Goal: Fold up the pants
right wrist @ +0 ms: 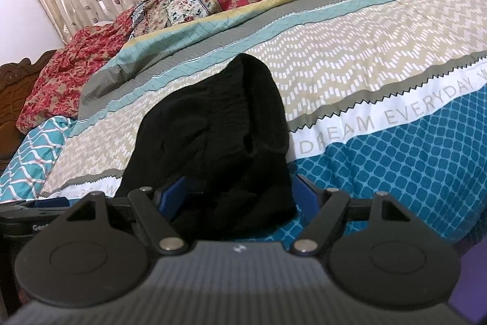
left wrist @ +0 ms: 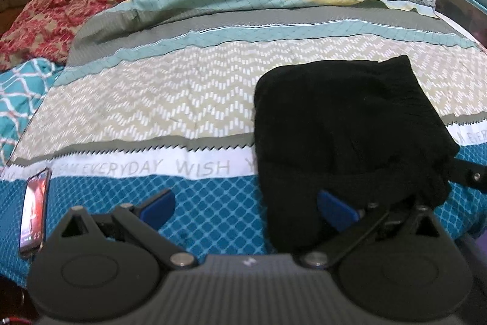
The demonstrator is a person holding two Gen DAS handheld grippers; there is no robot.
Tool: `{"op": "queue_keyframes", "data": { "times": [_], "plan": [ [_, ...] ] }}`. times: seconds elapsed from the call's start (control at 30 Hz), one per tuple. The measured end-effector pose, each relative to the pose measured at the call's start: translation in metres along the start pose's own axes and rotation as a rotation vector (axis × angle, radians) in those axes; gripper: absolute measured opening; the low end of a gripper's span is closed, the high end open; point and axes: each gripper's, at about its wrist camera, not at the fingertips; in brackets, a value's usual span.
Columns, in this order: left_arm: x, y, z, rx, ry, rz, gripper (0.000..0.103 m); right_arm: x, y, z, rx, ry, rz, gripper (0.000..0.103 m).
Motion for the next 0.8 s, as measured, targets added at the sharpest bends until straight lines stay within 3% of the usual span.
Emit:
{"op": "queue_keyframes", "data": {
  "times": [0.4,0.8],
  "plan": [
    [0.015,0.0,0.018,-0.033,0.051,0.083,0.103,0.013,0.002,0.012,-0.005,0.005,0.039,0.078],
    [0.029,-0.006,0.025,-0.054,0.035,0.132,0.103,0.018,0.001,0.017,0.003,0.013,0.051,0.078]
  ]
}}
Point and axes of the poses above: each gripper's, at about its wrist camera, not at the fingertips, and y roughly against the way its jaws point, z to its left, x to its underside, and after that the axes turned 15 degrees about -z, right-handed
